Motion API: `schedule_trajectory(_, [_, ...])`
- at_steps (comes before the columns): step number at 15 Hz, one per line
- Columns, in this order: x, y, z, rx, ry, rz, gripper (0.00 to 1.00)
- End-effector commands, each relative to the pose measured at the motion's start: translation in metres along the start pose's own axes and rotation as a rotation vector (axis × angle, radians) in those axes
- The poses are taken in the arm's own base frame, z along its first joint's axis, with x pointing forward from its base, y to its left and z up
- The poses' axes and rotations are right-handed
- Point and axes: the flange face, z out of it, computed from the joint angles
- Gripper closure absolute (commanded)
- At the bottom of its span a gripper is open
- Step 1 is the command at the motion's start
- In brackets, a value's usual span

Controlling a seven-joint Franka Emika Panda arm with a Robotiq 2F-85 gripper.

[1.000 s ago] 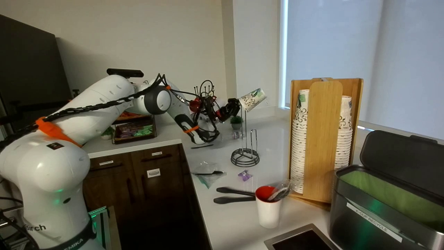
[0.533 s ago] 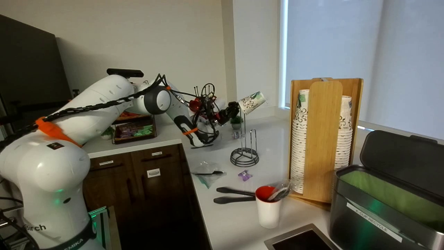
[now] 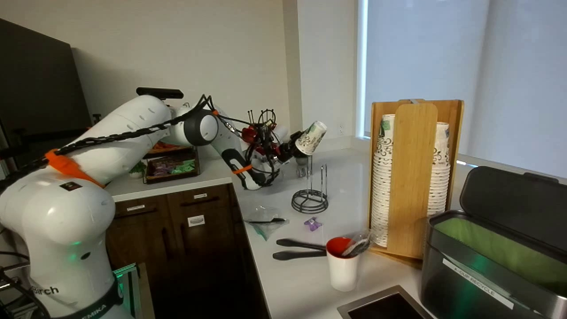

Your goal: Put the cup on the paper towel holder

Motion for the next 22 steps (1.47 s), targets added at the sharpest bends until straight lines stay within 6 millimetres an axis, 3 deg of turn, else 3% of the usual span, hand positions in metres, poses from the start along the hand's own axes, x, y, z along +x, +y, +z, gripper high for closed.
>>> schedule_trajectory(1, [-0.008,0.005,0.009,0.007,-0.004,0.014,0.19])
schedule_trajectory(4, [-0.008,0.005,0.009,0.010,0.000,0.016,0.00])
schedule_trajectory(10, [0.002,-0.008,-0.021,0.031,0.033,0.059,0.00])
schedule_trajectory(13, [-0.012,-0.003,-0.007,0.088,-0.039,0.156,0.00])
schedule_trajectory(14, [-0.004,-0.003,-0.013,0.036,-0.007,0.108,0.00])
schedule_trajectory(22, [-0.009,0.000,-0.005,0.059,-0.029,0.152,0.00])
